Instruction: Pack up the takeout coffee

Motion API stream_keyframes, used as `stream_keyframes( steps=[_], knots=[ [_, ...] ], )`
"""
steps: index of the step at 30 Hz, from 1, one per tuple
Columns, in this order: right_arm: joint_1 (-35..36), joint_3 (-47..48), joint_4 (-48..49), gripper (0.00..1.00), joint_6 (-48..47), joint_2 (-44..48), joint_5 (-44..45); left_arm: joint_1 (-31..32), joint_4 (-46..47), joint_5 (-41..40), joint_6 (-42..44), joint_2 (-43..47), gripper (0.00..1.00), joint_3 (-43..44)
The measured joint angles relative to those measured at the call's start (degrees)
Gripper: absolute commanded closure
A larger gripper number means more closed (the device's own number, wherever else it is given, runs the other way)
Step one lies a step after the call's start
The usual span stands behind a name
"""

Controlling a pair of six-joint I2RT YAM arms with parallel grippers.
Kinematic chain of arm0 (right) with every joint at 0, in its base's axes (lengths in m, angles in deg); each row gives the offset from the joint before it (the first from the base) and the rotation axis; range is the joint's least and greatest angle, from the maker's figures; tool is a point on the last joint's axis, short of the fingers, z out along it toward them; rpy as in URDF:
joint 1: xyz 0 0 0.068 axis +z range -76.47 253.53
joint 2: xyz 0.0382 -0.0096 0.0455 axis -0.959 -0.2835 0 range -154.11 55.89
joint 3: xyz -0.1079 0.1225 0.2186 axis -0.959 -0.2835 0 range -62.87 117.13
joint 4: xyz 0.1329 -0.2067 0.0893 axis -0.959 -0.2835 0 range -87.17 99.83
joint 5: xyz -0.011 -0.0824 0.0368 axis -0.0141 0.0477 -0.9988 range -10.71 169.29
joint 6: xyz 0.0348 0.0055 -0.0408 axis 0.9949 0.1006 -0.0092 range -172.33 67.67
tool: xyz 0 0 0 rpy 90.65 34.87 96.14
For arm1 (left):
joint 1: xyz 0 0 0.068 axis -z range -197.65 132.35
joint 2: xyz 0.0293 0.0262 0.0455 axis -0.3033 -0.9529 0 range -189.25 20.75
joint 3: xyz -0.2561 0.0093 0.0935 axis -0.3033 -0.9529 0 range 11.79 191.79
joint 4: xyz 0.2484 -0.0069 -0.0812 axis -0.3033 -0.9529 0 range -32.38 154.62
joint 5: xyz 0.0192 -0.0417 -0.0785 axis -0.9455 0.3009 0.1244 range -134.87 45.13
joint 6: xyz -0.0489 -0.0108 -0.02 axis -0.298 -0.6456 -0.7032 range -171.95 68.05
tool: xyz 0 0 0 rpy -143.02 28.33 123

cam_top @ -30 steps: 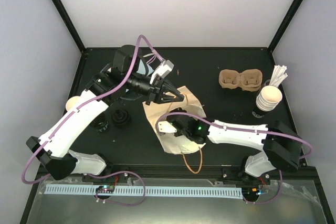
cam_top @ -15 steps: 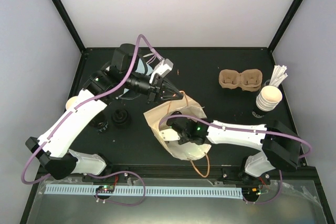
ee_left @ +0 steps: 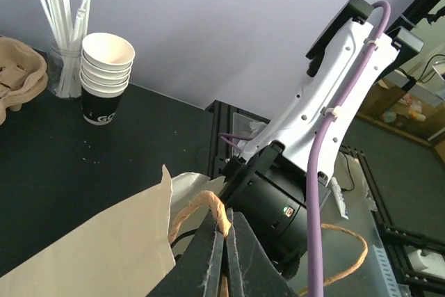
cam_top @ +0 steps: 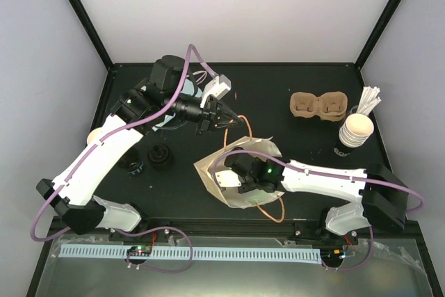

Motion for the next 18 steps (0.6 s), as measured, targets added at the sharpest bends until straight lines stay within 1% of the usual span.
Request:
stream_keyframes(
  steps=[7, 18],
  knots=[
    [0.00, 1.46, -0.07, 0.99, 2.56, 1.79, 1.68, -0.02, 0.00, -0.07, 0.11, -0.02, 0.98, -0.02],
    [-0.02, 2.91, 1.86, 0.99, 6.08, 8.83, 5.53, -1.79, 0.02, -1.51, -0.55, -0.59, 0.98, -0.17]
  ],
)
